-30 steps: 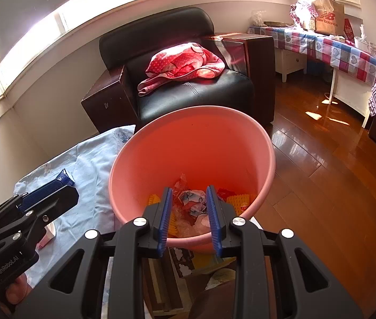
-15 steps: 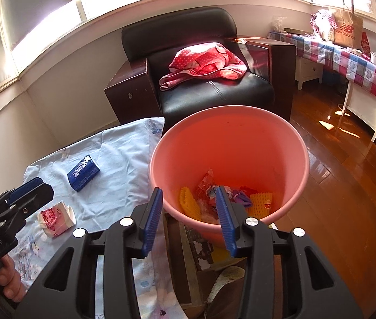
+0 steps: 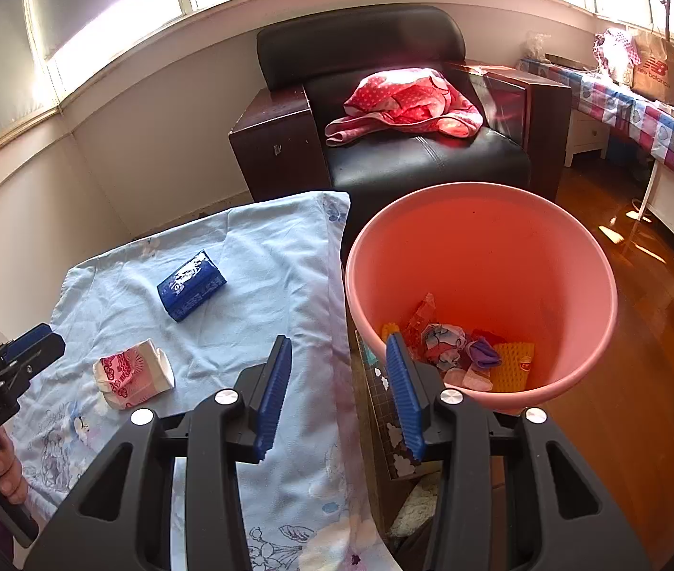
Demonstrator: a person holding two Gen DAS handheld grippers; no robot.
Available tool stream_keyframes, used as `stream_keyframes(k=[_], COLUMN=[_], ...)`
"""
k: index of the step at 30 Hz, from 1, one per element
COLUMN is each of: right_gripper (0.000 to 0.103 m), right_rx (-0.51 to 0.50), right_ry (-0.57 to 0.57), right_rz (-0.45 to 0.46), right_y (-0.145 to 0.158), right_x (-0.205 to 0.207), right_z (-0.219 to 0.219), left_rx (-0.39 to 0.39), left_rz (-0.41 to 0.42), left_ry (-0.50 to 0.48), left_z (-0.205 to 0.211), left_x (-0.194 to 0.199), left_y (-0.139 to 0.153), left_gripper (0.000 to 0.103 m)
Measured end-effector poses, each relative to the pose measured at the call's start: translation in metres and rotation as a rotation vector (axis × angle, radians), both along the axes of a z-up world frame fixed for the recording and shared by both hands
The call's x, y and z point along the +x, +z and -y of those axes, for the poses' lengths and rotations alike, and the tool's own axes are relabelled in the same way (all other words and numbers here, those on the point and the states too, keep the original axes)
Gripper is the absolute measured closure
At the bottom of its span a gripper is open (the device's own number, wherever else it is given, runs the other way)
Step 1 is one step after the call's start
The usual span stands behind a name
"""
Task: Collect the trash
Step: 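Move both open tools back toward the paper cup and blue tissue pack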
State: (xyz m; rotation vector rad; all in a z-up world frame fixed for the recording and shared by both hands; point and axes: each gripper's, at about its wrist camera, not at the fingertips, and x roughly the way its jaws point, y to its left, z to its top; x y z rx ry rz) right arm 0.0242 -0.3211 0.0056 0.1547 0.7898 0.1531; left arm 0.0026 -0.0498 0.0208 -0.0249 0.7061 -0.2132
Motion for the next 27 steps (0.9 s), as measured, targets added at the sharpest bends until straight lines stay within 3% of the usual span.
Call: stream_keyframes(k=[10, 17, 19, 22, 27], right_gripper=[0.061, 0.061, 0.061, 0.061, 0.061], right_rx=[-0.016, -0.036, -0.040, -0.033, -0.020], right_ry=[0.036, 0.073, 0.084, 0.103, 0.153], right_rz=[-0.036, -0.049, -0.053, -0.064, -0.077], right_y=[-0.008, -0.011, -0.012, -0.014, -0.014], right_x=[0.004, 0.006, 0.007, 0.011, 0.021], right_z=[-0.022, -0.038, -0.042, -0.049, -0.070], left_rx=[0.014, -0.035, -0.058, -0.073, -0.103], left_rz=[-0.092, -0.162, -0.158, -0.175, -0.173], left_ry=[-0.024, -0.068, -0.069, -0.069, -0.046], left_z=[-0.006, -0.007, -0.008, -0.009, -0.017], left_x=[0.015, 0.032, 0.031, 0.029, 0.021], left_y=[-0.042, -0.061, -0.060, -0.063, -0.063], left_gripper=[0.045, 0.046, 0.052, 0.072, 0.073])
